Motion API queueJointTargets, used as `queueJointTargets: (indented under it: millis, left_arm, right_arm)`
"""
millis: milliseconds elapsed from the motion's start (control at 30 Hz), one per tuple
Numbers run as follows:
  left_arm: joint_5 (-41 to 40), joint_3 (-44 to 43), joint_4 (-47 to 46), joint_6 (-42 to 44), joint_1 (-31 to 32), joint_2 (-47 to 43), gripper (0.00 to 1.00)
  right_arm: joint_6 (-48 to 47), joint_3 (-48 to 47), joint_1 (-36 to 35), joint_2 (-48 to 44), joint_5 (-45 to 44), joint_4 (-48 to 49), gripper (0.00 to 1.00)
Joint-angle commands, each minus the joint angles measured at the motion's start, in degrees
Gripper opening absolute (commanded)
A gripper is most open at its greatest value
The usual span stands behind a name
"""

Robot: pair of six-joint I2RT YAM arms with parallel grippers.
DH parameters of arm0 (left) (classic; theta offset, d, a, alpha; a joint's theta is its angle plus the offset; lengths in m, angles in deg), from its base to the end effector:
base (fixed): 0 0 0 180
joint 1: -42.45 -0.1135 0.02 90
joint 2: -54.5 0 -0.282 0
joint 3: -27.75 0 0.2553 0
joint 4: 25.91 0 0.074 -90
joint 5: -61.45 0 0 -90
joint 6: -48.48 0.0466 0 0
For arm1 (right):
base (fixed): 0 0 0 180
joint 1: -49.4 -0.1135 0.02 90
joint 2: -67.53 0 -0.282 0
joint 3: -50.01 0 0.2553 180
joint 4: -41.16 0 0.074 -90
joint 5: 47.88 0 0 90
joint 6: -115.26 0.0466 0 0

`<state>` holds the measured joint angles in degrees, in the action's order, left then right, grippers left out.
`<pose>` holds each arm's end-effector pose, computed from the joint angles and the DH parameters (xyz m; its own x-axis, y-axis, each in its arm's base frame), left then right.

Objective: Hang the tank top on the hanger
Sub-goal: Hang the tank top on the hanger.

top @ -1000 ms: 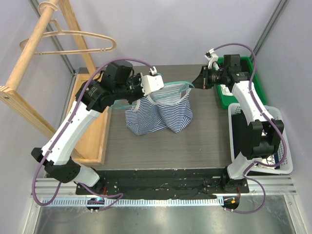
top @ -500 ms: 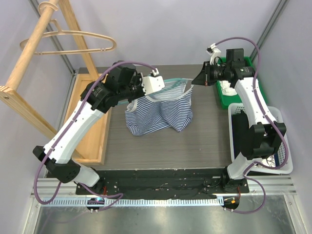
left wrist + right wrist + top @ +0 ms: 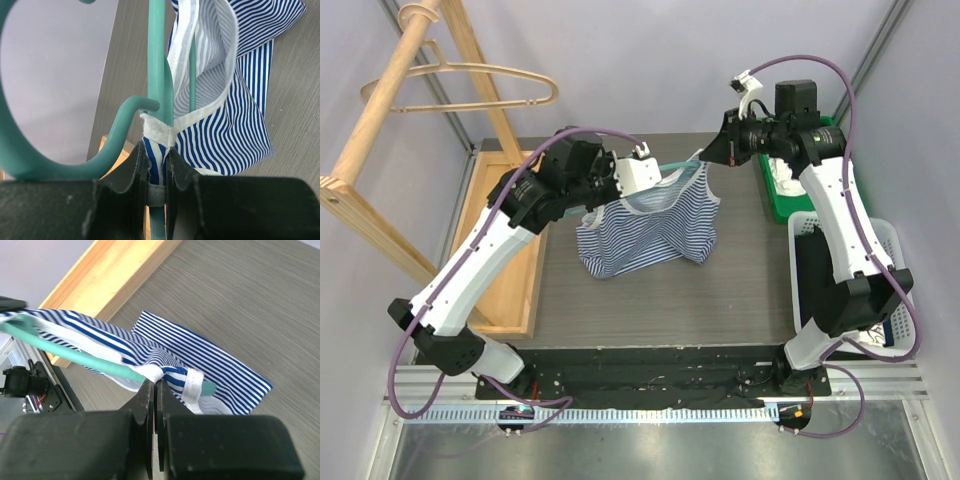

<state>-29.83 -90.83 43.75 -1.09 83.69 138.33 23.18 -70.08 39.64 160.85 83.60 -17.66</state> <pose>0.2250 -0.1959 0.4704 0.0909 0.7825 -0.6159 0.7703 0.3368 0.5416 0.3462 0.0909 0.4522 -0.4979 -0.1132 -0.8598 -0.6988 0.6395 0.3205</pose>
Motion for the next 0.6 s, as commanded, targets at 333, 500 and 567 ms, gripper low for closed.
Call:
queueJointTargets:
  millis: [333, 500, 567]
  left_arm:
    - [-8.6, -0.8, -11.0, -3.6, 1.0, 1.7, 0.0]
    - [-6.5, -2.1, -10.8, -5.3, 1.0, 2.2, 0.0]
    - [-5.2, -3.1, -10.3, -5.6, 1.0, 2.6, 0.0]
  right_arm:
    - [-2.7, -6.4, -8.7, -6.9, -4.7, -3.0, 0.01]
    - [-3.7, -7.5, -11.5, -6.5, -5.7, -3.3, 0.01]
    - [-4.1, -7.9, -12.3, -6.0, -5.9, -3.4, 0.01]
